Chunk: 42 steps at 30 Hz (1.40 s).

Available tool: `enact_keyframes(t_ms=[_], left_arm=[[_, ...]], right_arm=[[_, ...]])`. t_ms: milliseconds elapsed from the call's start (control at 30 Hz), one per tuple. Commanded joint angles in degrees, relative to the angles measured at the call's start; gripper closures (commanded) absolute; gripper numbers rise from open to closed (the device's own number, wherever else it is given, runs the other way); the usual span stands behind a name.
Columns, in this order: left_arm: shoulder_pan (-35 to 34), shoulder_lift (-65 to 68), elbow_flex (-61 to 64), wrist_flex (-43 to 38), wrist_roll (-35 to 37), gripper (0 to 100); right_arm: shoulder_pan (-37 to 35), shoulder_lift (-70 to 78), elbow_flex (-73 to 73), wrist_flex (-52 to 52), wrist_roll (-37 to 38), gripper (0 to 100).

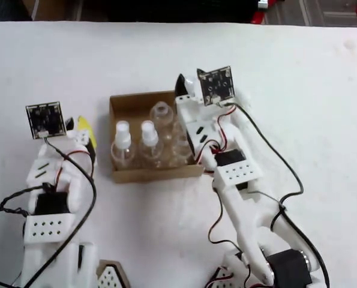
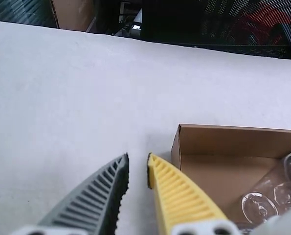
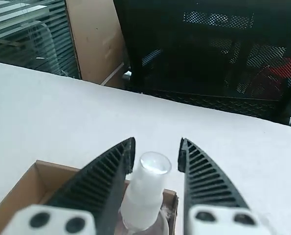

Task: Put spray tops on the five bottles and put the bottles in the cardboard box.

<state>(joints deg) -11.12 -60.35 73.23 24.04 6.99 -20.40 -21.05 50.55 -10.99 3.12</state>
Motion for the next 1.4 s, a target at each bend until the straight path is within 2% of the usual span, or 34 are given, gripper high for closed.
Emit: enact_keyframes(t_ms=[0,267,433,600,767,1067,1367], left_arm=[[0.8,0.2,-0.4,-1.8,-0.7,93],[0.8,0.2,-0.4,-1.8,-0.7,93],[0.7,0.2,-0.4,-1.8,-0.7,93],[0.8,0.2,-0.4,-1.8,-0.7,93],[0.9,0.2,-0.4,-1.8,-0.7,93],[0.8,0.2,-0.3,-1.8,-0.7,93],[0.8,0.2,-0.4,-1.8,-0.7,93]], right_arm=[[-0.7,-2.0,-2.8,0.2,0.2,87.9],[-0.6,5.8,-9.9,4.3,0.2,88.2],[-0.2,4.6,-10.1,5.7,0.2,98.7],[-0.6,0.6,-6.8,5.2,1.1,98.3],[-1.6,0.4,-5.6,5.2,10.2,98.1],[-1.3,9.0,-4.9,-3.7,10.5,98.1],[-1.6,5.2,-2.7,-4.0,10.5,98.1]])
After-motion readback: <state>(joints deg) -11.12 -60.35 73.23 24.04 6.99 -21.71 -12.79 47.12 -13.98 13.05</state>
